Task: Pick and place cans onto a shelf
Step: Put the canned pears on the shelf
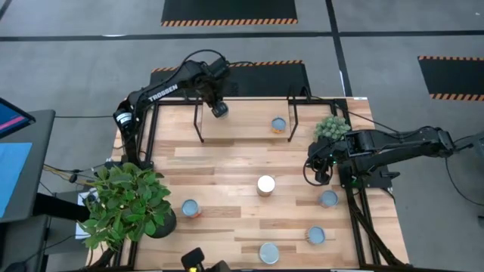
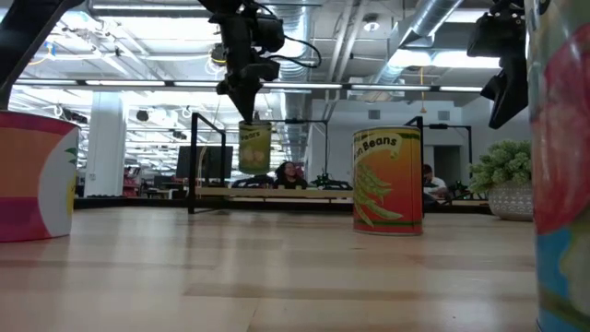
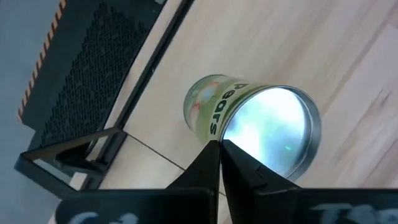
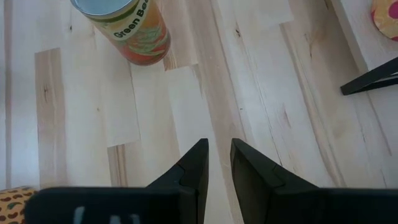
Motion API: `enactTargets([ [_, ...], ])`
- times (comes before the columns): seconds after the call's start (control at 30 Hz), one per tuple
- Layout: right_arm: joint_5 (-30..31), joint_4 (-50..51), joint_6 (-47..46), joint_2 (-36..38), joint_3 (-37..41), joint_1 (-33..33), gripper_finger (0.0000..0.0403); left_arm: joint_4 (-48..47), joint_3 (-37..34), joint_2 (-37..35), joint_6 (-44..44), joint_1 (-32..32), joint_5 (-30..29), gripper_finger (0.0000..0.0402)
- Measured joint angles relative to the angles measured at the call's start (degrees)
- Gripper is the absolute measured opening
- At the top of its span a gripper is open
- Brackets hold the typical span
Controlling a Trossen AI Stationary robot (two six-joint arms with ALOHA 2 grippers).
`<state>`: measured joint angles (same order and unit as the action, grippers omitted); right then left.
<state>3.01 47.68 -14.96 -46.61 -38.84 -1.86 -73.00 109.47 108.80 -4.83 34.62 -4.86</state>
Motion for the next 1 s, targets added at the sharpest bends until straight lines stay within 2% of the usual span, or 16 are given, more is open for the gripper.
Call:
enactTargets([
  [0.23,0.00,-0.02,-0.02,0.00,-0.01,-0.01,0.0095,-1.37,-3.52,0.04,-2.24,-1.46,0.04,0.0000],
  [1.0,0.00,0.02,-0.07,0.00,-0.01,0.00,0.0095,-3.07,-3.50,0.02,-2.64,-2.00,3.41,0.0000],
])
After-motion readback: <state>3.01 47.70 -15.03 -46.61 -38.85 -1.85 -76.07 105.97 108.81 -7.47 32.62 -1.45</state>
